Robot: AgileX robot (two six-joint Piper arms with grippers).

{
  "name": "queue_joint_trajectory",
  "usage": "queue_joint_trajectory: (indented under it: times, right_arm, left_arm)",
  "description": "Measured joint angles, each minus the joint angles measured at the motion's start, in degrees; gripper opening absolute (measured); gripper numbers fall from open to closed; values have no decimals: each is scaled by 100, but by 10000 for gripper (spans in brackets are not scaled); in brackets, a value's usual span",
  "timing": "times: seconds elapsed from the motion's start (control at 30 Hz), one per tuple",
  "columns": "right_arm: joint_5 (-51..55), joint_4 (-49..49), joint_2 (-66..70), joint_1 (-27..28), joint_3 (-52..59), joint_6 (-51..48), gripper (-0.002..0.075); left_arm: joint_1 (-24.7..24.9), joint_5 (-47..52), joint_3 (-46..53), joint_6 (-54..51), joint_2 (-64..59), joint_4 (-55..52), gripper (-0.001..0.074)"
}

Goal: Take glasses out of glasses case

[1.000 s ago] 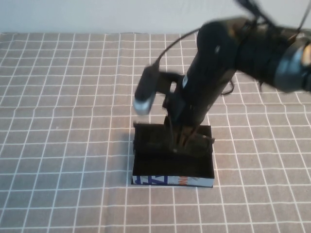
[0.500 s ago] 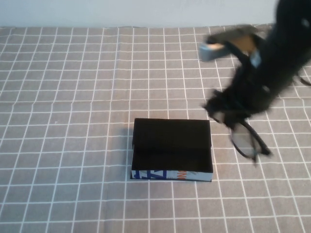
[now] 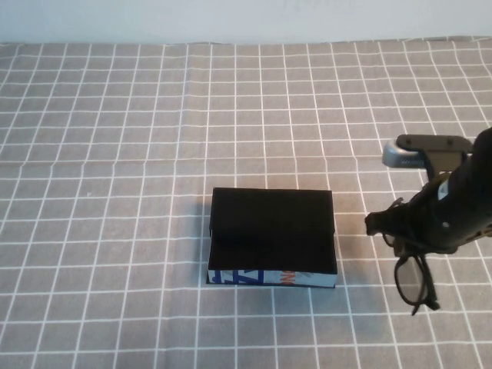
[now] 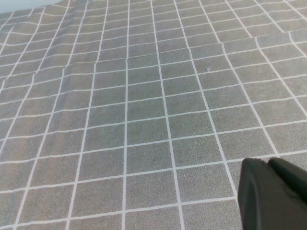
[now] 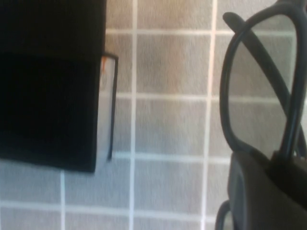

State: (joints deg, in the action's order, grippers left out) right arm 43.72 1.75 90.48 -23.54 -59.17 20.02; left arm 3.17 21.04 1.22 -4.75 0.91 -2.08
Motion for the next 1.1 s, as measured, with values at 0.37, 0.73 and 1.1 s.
queue_joint_trajectory:
  times: [0.37,0.73,1.1]
  right_arm:
    - [-604,85,858,27,22,0,64]
    - [-673,100,235,27,22,0,358]
    - [-1030,478,-2600,-279,884,9,370]
  left_arm:
    - [0,0,0,0,0,0,-4]
    - [0,0,0,0,0,0,-5]
    - [0,0,0,0,0,0,-4]
